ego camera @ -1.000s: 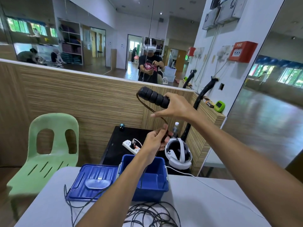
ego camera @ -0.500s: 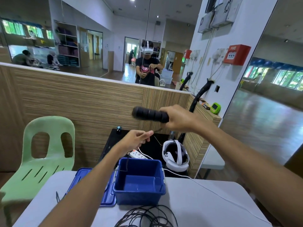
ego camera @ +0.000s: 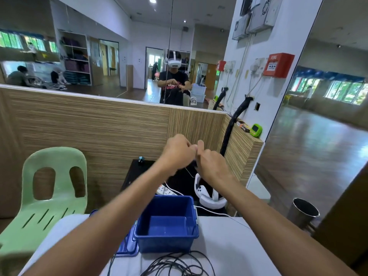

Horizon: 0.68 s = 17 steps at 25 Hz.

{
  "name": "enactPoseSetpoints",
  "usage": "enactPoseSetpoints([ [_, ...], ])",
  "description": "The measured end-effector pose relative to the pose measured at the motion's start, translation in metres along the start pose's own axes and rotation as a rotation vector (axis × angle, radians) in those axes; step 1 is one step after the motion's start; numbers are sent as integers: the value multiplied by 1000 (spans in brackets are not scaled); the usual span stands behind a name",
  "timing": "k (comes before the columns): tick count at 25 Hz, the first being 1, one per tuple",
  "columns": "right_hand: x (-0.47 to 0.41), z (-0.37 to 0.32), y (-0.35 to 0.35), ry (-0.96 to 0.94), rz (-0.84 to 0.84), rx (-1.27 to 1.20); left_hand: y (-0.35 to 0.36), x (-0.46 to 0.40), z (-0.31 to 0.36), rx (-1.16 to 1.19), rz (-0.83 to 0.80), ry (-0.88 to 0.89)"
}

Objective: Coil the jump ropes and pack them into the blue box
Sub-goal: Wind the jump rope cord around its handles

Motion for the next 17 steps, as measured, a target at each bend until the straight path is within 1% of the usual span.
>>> enactPoseSetpoints([
  [3, -10, 9, -8, 51, 22, -134, 13, 29, -1, -92, 241, 130],
  [5, -11, 10, -11, 34, 27, -170, 23, 50, -3, -88, 316, 221],
  [6, -9, 9, -12, 20, 31, -176, 28, 58, -4, -37, 326, 247],
  [7, -7, 8, -12, 12, 42, -186, 32, 63, -8, 93, 328, 236],
  [8, -5, 9, -13, 10, 57, -199, 35, 64, -17, 306, 307, 172],
  [10, -3, 10, -14, 22, 84, -209, 46, 62, -36, 814, 187, -44],
  [11, -3, 11, -14, 26, 87, -205, 54, 63, -42, 1008, 119, -132],
  [12, -2, 11, -15, 30, 82, -200, 59, 65, -46, 1104, 77, -174],
  [13, -2, 11, -13, 27, 76, -196, 62, 67, -47, 1120, 65, -176],
  [17, -1, 9, -7, -2, 36, -178, 64, 68, -48, 1008, 127, -103],
])
Point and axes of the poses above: each hand's wrist, its own x-axis away from the middle knuckle, its own y-axis out of the palm, z = x × y, the point moved 7 cm from there along -x, towards the middle knuckle, and after that the axes turned 4 degrees about x, right-handed, at the moved point
